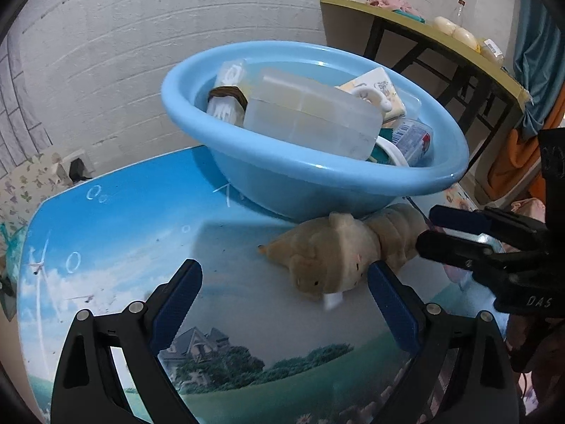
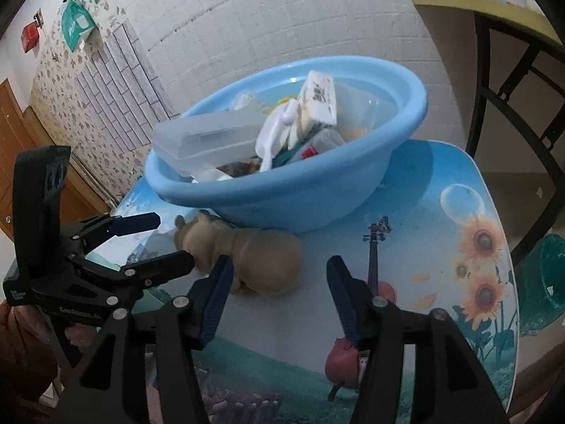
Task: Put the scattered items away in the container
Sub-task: 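Grasp the beige plush toy with the left gripper, then carry the plush toy over the basin and release it inside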
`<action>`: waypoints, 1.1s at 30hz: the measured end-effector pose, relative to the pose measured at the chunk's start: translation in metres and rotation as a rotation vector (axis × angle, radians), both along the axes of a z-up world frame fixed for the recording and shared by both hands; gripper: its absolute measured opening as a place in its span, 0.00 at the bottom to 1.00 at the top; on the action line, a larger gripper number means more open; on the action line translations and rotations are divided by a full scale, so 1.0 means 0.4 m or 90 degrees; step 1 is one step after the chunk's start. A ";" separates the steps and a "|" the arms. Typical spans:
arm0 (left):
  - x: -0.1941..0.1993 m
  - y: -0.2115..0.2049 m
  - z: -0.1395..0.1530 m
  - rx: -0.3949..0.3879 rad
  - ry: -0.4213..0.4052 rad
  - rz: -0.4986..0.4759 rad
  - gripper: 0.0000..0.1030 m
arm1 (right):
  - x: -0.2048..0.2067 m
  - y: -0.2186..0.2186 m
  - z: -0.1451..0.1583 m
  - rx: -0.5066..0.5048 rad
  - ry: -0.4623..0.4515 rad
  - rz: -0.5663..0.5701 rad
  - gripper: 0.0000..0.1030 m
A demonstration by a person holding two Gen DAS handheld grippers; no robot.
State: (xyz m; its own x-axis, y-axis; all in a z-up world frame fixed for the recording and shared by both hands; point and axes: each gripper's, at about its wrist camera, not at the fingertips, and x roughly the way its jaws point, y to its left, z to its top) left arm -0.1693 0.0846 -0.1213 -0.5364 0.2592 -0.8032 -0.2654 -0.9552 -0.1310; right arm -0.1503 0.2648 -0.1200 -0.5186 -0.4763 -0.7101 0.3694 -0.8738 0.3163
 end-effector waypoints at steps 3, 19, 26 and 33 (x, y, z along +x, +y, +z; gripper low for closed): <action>-0.008 0.008 -0.008 0.003 0.000 -0.016 0.92 | -0.008 -0.002 -0.008 -0.002 -0.003 0.010 0.53; 0.000 0.049 -0.012 0.032 -0.011 -0.077 0.55 | -0.027 -0.015 -0.027 -0.050 -0.025 0.050 0.41; 0.030 0.044 0.020 0.040 0.001 -0.076 0.52 | 0.002 -0.022 0.000 -0.045 -0.011 0.054 0.41; 0.086 0.025 0.079 0.039 0.031 -0.069 0.52 | 0.045 -0.036 0.055 -0.040 0.021 0.063 0.41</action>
State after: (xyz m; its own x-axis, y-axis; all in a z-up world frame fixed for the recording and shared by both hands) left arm -0.1348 0.0946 -0.0898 -0.5408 0.3658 -0.7575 -0.3741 -0.9111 -0.1729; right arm -0.1322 0.2502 -0.0980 -0.4897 -0.5695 -0.6602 0.4644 -0.8112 0.3552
